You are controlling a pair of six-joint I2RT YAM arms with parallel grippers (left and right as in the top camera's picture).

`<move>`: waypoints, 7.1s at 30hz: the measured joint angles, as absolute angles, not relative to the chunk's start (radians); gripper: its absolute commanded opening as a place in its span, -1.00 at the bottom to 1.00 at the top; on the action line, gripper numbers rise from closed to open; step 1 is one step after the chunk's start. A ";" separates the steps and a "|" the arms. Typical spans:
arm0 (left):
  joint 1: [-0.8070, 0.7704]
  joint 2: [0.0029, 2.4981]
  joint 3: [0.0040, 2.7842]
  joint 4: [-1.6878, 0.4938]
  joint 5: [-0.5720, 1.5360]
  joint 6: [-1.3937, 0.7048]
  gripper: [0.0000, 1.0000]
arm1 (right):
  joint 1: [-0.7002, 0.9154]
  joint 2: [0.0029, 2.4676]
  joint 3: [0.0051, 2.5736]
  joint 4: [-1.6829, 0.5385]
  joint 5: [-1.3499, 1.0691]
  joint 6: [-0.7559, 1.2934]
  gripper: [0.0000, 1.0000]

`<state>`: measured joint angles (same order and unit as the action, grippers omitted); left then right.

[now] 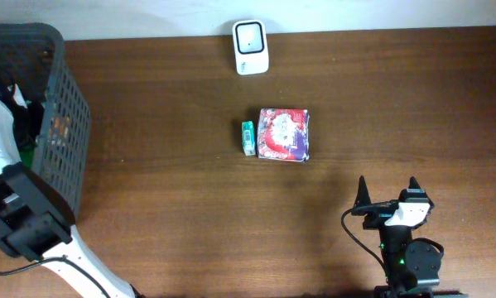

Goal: Scan the item barcode
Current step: 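Reach the left gripper into the basket toward the orange tissue pack, then grasp the orange tissue pack and carry it to the scanner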

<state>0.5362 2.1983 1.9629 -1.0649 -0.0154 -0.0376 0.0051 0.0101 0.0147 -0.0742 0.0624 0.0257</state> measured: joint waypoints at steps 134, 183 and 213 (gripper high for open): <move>0.647 2.011 1.516 -0.680 0.290 0.131 0.05 | 0.005 0.010 0.015 -0.075 0.062 0.027 0.97; 0.705 2.203 2.059 -1.237 0.627 -0.001 -1.00 | 0.005 0.010 0.015 -0.074 0.063 0.027 0.97; 0.088 2.029 3.010 -1.687 0.541 -0.073 -1.00 | 0.005 0.010 0.015 -0.074 0.062 0.026 0.97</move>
